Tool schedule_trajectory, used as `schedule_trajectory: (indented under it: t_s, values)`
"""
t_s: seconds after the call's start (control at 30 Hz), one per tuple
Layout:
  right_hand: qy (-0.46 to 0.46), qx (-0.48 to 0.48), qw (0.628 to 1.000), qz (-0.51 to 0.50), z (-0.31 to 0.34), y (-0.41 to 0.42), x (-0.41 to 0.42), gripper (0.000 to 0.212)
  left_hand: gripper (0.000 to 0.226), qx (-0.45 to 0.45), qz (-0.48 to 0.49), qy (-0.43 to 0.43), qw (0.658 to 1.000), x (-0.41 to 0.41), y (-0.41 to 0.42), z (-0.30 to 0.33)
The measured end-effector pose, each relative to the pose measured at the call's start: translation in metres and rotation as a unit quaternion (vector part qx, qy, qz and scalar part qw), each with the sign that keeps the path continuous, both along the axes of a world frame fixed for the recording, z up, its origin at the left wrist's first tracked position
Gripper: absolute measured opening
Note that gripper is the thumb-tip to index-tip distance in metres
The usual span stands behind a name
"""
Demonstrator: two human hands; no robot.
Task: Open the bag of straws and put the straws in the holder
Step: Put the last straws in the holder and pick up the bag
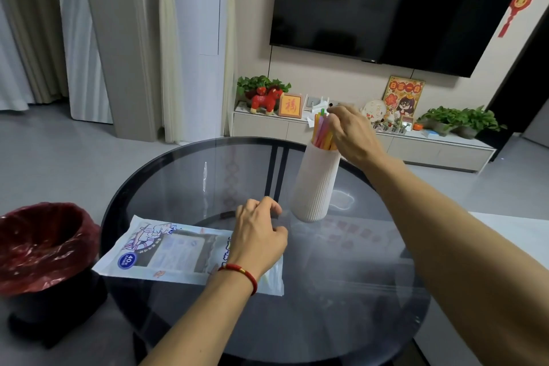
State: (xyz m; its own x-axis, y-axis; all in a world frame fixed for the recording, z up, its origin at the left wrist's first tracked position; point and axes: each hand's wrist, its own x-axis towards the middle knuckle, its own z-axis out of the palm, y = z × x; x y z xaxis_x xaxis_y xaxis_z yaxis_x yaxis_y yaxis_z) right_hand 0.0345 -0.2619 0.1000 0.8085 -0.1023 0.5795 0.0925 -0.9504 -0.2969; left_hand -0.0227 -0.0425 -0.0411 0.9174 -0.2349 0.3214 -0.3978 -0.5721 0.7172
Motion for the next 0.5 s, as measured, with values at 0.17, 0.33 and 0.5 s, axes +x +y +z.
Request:
schedule_trajectory:
  t_s: [0.17, 0.33, 0.5]
  values:
    - [0.047, -0.044, 0.997, 0.03, 0.012, 0.008, -0.004, 0.045, 0.024, 0.02, 0.003, 0.006, 1.0, -0.003, 0.007, 0.001]
    - [-0.055, -0.037, 0.998, 0.011, 0.01, 0.022, -0.011, 0.039, 0.025, 0.059, 0.001, 0.0, 0.998, -0.008, 0.018, 0.002]
    - [-0.027, -0.078, 0.993, 0.082, -0.033, 0.053, -0.04, 0.016, 0.035, 0.176, 0.011, 0.045, 0.983, -0.011, 0.036, 0.005]
